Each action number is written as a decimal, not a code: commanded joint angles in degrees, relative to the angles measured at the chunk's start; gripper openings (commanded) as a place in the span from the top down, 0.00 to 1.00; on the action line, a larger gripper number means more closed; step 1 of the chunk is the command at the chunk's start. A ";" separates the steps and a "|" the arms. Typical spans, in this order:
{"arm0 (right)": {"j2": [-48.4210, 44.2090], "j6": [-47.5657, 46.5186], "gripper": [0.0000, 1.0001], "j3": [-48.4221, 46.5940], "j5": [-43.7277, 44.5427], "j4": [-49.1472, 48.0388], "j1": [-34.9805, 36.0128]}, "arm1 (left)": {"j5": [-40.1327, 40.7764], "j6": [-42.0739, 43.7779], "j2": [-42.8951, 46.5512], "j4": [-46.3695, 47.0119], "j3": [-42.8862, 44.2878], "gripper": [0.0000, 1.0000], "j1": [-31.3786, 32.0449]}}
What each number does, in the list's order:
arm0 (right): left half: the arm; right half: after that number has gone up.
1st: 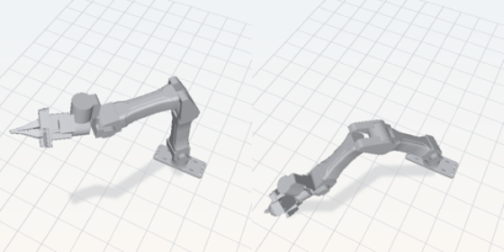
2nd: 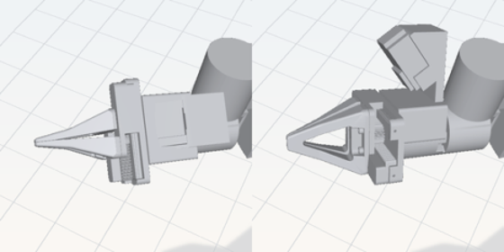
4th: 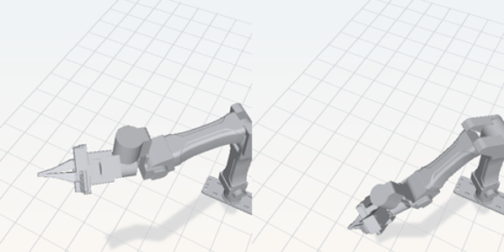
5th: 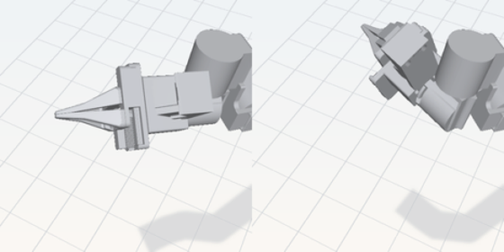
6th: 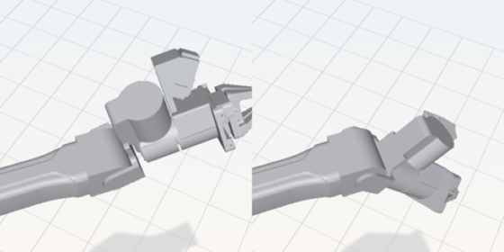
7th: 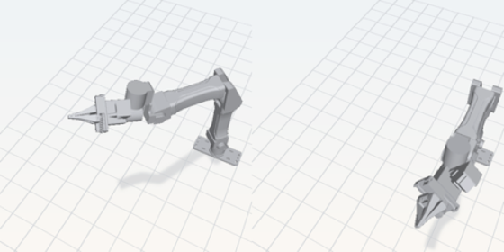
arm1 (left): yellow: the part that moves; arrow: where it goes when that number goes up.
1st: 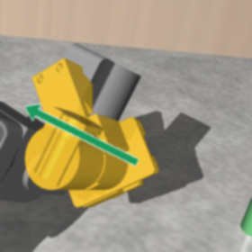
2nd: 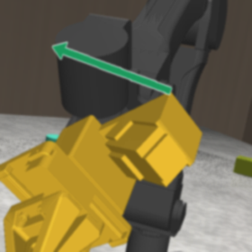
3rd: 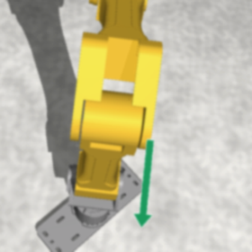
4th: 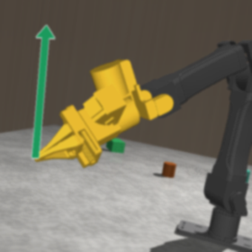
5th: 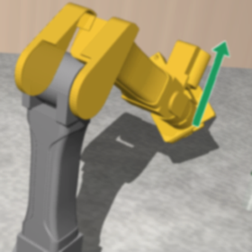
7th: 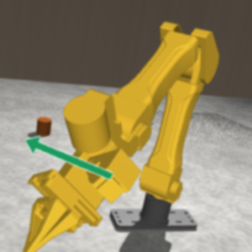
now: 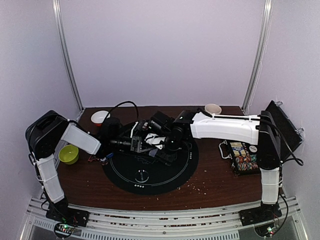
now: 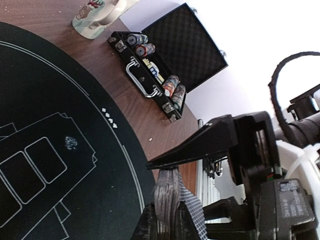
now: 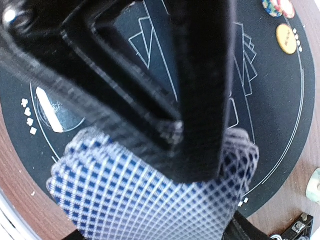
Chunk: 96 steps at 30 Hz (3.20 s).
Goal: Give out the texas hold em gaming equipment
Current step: Pass from the right arm to the left, then pass from the left arm to the right
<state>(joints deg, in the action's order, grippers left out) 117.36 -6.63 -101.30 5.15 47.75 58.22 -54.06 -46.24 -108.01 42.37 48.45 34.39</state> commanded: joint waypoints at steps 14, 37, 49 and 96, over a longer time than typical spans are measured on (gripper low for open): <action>-10.33 -3.85 0.00 11.84 4.17 -14.60 -0.70 | -0.54 -5.17 0.15 9.87 -0.96 1.00 0.29; -27.44 -17.65 0.00 36.70 -6.69 -45.32 -2.57 | -1.51 -19.44 0.81 25.66 -2.83 1.00 -0.04; -23.59 -19.54 0.02 32.87 -9.68 -40.50 -4.49 | -1.29 -16.15 2.36 20.82 -1.69 1.00 -0.11; -20.24 -19.09 0.50 27.87 -7.32 -36.41 -3.61 | 3.78 30.06 7.02 -37.00 15.57 0.19 -0.06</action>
<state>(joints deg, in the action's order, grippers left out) 96.12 -25.54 -71.20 -3.22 11.49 54.30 -50.48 -23.31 -102.85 11.44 62.35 34.35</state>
